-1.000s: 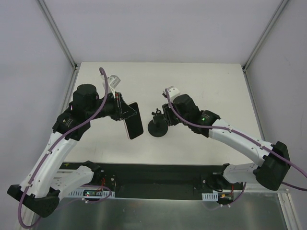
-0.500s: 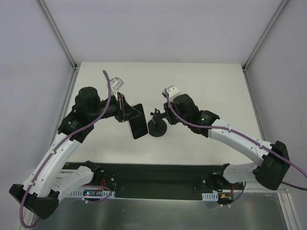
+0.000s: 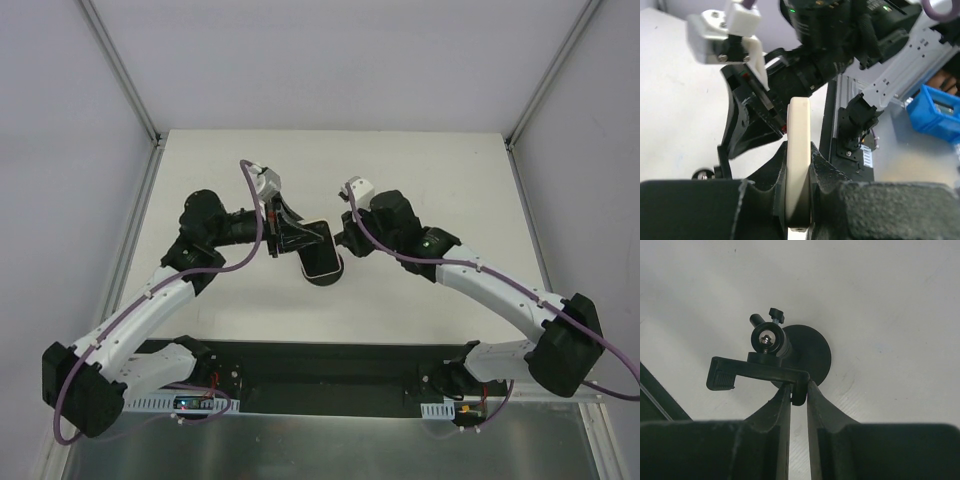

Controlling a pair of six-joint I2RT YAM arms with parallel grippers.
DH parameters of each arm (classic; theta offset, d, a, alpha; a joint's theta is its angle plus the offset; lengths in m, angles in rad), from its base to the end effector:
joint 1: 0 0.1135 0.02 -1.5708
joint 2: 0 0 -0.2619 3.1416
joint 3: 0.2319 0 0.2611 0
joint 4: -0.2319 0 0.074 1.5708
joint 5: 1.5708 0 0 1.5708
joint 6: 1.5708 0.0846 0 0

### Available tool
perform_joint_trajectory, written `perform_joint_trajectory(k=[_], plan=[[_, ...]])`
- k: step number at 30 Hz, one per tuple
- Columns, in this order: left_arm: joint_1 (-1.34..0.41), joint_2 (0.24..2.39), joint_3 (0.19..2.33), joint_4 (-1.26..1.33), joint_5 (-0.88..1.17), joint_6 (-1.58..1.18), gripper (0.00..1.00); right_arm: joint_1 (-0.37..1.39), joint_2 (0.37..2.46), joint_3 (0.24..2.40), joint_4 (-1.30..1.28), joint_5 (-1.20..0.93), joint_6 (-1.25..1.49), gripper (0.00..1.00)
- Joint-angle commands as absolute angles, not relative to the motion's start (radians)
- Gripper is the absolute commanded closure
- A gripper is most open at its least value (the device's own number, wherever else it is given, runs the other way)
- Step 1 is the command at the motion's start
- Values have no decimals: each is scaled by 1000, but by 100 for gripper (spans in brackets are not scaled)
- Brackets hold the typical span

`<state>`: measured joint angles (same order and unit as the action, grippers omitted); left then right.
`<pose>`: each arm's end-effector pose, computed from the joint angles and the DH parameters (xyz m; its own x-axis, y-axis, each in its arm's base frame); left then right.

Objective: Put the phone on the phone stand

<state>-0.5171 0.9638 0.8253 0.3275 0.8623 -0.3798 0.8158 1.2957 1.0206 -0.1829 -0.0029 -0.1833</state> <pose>0.1919 -0.1831 0.3772 -0.2079 -0.1593 -0.9651 0.9614 0.1484 -0.2316 0.2410 0.2565 0.2842 -0.1649 -0.4412 -0.8821 -0.7730 0.6133 -0.1622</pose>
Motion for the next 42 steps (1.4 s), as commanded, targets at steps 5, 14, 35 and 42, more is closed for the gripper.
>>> perform_joint_trajectory(k=[5, 14, 35, 42], plan=[[-570, 1185, 910, 727, 1193, -232, 100, 712, 1339, 1042, -150, -420, -285, 99], [-618, 1419, 1084, 657, 1371, -112, 100, 670, 1358, 1037, -143, -506, -293, 99], [-617, 1459, 1138, 222, 1217, 310, 100, 621, 1338, 980, -61, -534, -233, 99], [-612, 1447, 1118, 187, 1169, 345, 100, 620, 1333, 973, -49, -529, -232, 99]])
